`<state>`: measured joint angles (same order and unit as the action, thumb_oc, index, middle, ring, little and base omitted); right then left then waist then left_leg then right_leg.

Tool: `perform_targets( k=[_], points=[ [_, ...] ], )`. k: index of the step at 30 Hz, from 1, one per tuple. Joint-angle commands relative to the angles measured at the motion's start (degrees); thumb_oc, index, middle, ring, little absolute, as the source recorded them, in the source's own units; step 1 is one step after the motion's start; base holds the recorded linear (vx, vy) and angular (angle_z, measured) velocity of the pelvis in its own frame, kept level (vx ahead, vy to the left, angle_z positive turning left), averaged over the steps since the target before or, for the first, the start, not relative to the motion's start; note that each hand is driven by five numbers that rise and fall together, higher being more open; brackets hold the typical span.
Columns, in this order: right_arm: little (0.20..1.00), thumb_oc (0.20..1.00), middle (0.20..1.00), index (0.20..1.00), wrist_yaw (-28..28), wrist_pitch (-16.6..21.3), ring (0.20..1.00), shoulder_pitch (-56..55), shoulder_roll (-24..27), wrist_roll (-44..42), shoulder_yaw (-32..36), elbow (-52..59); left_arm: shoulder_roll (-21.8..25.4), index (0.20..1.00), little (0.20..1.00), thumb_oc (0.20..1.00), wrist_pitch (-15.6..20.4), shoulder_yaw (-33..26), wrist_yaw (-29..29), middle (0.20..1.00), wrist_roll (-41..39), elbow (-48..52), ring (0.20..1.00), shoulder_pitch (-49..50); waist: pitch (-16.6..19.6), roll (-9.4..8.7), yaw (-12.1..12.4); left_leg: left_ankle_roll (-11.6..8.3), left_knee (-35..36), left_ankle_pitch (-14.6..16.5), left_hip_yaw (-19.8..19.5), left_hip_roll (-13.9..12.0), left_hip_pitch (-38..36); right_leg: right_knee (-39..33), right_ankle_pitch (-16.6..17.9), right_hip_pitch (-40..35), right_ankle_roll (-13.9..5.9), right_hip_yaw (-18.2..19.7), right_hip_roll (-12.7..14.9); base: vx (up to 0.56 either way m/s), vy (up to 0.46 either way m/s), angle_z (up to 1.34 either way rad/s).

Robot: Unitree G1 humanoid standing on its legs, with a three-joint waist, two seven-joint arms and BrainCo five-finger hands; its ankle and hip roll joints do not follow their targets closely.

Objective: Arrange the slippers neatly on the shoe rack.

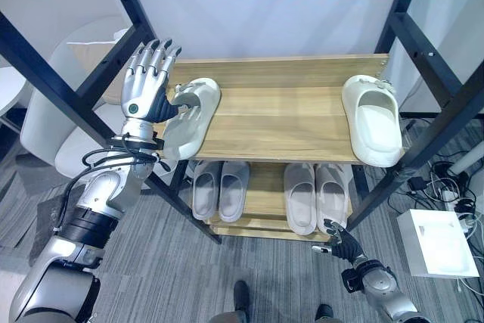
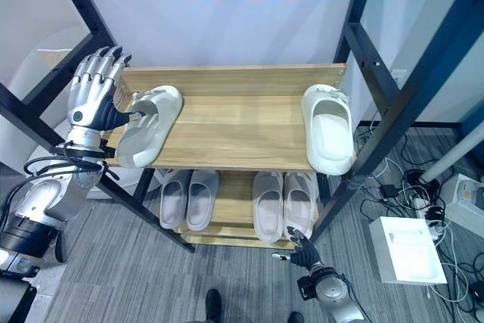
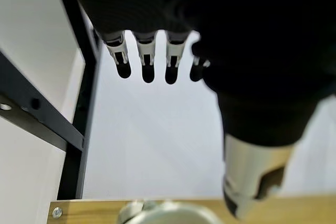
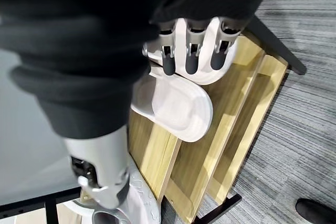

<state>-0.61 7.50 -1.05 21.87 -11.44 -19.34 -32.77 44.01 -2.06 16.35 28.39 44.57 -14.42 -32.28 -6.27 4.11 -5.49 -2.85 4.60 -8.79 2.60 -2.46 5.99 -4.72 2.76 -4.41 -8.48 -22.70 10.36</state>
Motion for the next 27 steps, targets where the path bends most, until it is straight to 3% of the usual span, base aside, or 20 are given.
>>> perform_targets(
  k=[1,12,27],
  points=[
    [1.000,1.000,1.000,1.000,0.4,3.4,1.000,1.4,0.2,-2.3,0.1,5.3,3.7,1.000,1.000,1.000,-2.3,1.9,-0.2,1.000,3.1,-6.6,1.000,-10.3,-0.7,-0.95,-0.1,-1.38,0.3,8.9,2.1,1.7,-6.5,0.9,-1.4,2.6,-1.19,0.7,0.2,0.00,-0.002,-0.28],
    [1.000,1.000,1.000,1.000,0.9,3.9,1.000,-0.8,1.5,-4.7,3.0,6.0,7.2,1.000,1.000,1.000,-4.6,7.4,-3.3,1.000,5.5,-17.0,1.000,-14.8,-1.6,-0.62,-1.6,-1.06,0.4,8.9,3.0,1.7,-5.6,1.3,-1.1,4.6,-1.56,2.0,0.3,0.00,0.004,-0.07],
    [1.000,1.000,1.000,1.000,0.9,3.5,1.000,-1.3,-0.5,-4.8,3.0,6.8,6.6,1.000,1.000,1.000,-6.0,-0.1,0.4,1.000,0.4,-14.6,1.000,-11.3,-2.3,-0.74,-0.9,-0.72,0.3,9.0,2.3,2.2,-4.7,1.5,-0.8,5.2,-1.73,1.4,0.8,0.00,0.007,-0.01]
  ],
)
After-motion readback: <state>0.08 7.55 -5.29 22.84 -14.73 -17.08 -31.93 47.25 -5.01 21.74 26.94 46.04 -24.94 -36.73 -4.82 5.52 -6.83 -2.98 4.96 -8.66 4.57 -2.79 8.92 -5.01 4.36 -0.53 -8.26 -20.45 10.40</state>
